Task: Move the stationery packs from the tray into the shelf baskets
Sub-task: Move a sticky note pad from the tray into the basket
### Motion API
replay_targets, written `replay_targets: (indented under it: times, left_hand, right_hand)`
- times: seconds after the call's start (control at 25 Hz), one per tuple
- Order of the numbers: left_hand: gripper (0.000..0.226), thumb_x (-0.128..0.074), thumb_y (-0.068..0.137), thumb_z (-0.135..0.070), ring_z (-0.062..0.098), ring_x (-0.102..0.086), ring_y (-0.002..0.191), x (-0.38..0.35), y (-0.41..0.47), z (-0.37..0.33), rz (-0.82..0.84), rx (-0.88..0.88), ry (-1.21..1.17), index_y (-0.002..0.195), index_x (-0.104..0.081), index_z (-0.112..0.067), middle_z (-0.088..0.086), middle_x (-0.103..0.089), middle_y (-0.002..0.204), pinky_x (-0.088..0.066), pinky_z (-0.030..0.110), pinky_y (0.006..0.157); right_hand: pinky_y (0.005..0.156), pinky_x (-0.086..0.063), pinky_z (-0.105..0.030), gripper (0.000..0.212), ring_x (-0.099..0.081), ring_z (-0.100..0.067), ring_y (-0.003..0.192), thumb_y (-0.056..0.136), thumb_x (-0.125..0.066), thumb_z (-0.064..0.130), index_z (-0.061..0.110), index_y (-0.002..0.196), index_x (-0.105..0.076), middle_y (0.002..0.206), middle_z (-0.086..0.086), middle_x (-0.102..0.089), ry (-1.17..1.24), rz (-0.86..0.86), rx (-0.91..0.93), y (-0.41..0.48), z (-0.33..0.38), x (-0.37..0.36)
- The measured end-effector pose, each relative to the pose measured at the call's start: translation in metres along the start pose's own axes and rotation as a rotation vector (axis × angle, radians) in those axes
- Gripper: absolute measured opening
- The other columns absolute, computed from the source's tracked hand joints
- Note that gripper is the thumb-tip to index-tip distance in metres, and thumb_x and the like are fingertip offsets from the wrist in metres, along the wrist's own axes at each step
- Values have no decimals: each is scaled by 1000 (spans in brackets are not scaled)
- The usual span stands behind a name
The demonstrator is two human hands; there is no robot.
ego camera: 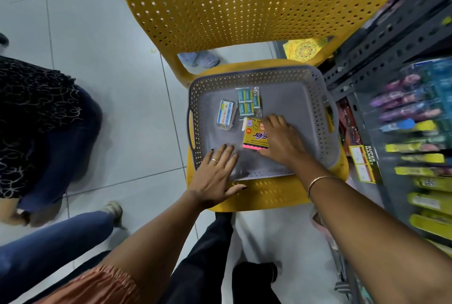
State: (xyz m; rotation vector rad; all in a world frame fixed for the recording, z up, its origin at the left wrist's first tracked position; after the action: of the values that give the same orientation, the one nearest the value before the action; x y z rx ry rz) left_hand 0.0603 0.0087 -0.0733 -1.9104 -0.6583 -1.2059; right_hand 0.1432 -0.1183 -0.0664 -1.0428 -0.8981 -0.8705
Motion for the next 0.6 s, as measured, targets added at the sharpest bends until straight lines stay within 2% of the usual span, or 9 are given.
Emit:
replay_targets:
  times: [0.16,0.28,0.4,0.6]
  left_hand:
    - [82,-36,88,-64,34,-22,141,52,11,-18,-81,-65,39,144,-27,-6,17,-27,152,-17,49,114]
    - [83,-44,86,-63,38,-26,139,130,27,-51,-180,-153,41,142,-30,-3,21,-31,150,-22,53,111]
    - [84,-44,86,-62,38,-24,139,204,42,-91,-273,-228,53,142,-30,-1,21,-28,151,-20,54,112]
    - [80,-30,82,-61,39,-49,123,338,38,-220,-516,-452,204,126,-53,1,22,-52,135,-44,54,95]
  right_hand:
    - [92,-42,-40,80,-43,-30,117,66,-75,37,6,131,-40,127,-13,-48,-6,-92,-76,-24,-24,73]
    - [88,-45,-41,78,-45,-30,113,64,-72,41,7,128,-42,122,-12,-49,-49,-257,-135,-67,-41,178]
    - [92,-45,-43,79,-46,-32,112,64,-72,42,6,128,-43,121,-14,-51,-65,-403,-153,-115,-50,278]
    - [89,-46,-43,71,-47,-32,108,66,-71,43,7,122,-48,115,-14,-53,-153,-677,-309,-248,-72,439]
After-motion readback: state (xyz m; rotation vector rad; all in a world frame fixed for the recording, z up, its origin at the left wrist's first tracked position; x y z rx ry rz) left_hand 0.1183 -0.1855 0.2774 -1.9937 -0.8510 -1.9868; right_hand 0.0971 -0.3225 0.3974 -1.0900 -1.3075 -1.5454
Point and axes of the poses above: each hand's wrist, its own y-axis towards the middle knuckle, its own x-axis out of the back of the hand, z = x × y, the point moved 10 cm from there along y, towards the middle knuckle
